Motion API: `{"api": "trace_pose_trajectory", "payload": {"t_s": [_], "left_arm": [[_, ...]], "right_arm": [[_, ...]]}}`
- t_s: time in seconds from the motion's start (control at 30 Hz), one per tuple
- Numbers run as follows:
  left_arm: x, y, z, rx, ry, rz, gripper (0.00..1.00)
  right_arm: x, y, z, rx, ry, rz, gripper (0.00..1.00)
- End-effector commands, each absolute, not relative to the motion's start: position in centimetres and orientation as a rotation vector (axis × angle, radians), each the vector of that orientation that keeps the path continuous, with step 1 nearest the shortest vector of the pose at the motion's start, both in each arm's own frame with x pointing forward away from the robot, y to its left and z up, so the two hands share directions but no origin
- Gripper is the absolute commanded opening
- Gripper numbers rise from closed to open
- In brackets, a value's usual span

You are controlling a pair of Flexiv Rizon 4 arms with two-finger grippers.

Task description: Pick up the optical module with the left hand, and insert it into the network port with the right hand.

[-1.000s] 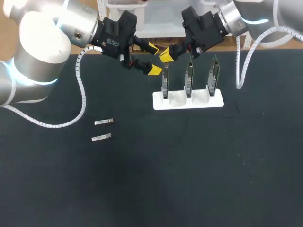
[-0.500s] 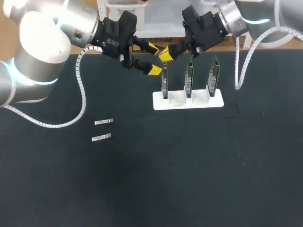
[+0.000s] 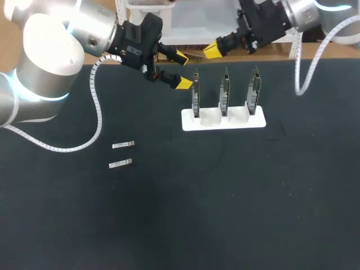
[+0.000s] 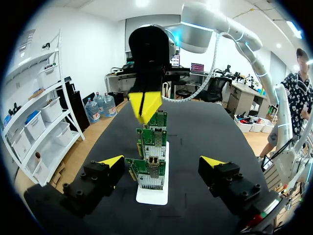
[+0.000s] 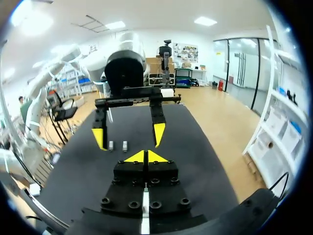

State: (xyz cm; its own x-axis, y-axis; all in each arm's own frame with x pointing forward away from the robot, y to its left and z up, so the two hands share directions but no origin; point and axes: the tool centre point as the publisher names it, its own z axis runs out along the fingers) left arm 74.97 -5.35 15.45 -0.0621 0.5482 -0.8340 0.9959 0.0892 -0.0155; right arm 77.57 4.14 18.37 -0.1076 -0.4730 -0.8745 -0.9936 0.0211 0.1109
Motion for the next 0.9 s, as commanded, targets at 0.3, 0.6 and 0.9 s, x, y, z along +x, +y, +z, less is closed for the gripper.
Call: {"api": "trace_pose_trajectory", "payload": {"t_s": [0.3,0.6,0.9], "left_arm": [[75.1,-5.5,15.5,1.541,1.7,-0.842,1.0],[75.1,-5.5,15.5,1.541,1.7,-0.842,1.0],[75.1,-5.5,15.5,1.541,1.7,-0.842,1.0]], "right_arm": [[76.2,-2.6,18.6,-1.535,1.699,1.052,0.0],[75.7,-4.5,18.1,-1.602,1.71,1.079,0.0],[75.2,-4.5,17.0,-1.655,1.713,1.01,0.0]]}}
